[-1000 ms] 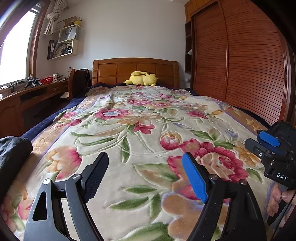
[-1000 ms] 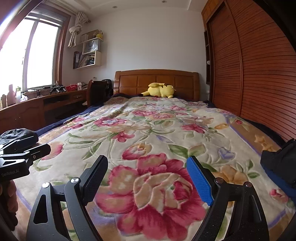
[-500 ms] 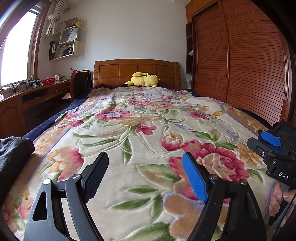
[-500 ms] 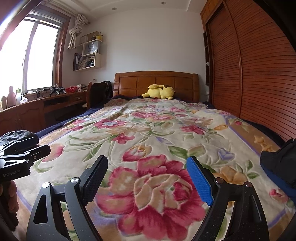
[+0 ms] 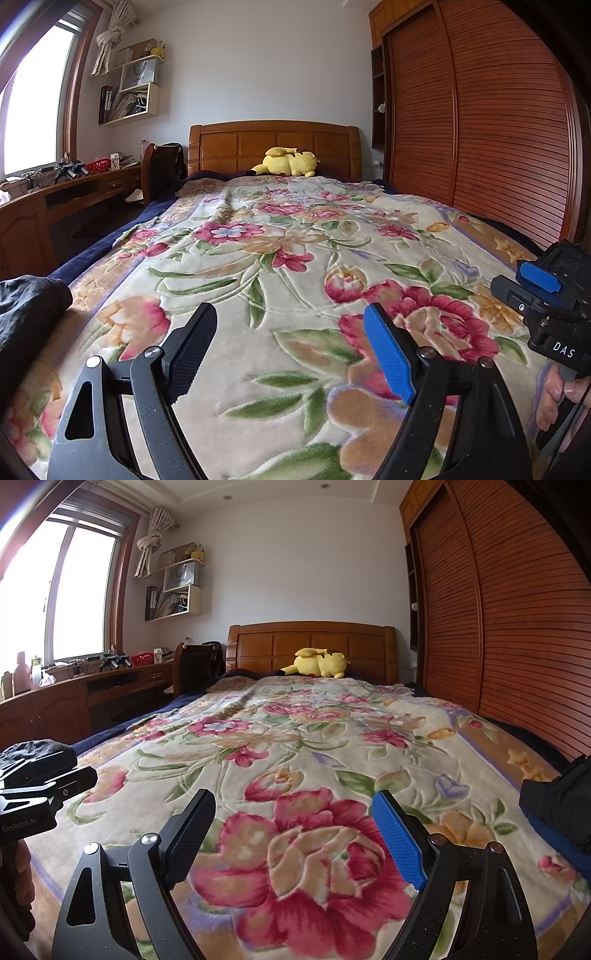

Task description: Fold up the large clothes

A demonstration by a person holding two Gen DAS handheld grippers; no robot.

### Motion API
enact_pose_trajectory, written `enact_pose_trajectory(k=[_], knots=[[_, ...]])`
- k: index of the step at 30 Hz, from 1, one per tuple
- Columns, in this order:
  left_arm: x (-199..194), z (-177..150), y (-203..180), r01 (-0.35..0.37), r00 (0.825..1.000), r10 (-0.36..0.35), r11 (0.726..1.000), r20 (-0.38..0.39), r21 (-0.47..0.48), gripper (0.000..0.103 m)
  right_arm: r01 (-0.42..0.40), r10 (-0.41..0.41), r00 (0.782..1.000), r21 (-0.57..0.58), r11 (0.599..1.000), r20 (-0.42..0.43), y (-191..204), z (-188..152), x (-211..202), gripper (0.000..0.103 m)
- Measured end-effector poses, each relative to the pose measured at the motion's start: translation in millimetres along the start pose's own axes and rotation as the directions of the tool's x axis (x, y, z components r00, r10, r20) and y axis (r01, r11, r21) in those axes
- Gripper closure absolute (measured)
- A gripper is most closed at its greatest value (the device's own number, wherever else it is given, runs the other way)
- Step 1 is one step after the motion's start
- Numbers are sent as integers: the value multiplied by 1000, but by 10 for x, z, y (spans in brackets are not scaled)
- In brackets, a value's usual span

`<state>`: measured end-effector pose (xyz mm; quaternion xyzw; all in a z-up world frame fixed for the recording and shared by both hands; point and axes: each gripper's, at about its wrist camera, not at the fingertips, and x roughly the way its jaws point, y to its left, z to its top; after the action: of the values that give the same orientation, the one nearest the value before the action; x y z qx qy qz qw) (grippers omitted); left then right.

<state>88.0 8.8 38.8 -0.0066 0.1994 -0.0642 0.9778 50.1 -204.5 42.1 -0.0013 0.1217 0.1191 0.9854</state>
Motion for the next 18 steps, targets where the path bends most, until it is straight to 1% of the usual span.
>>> enact_pose_trajectory(k=[18], knots=[[-19,45,34,-5,1000,5,1000,9,7,21,0,0,1000,-2,1000,1,-11,-7,-3,15]])
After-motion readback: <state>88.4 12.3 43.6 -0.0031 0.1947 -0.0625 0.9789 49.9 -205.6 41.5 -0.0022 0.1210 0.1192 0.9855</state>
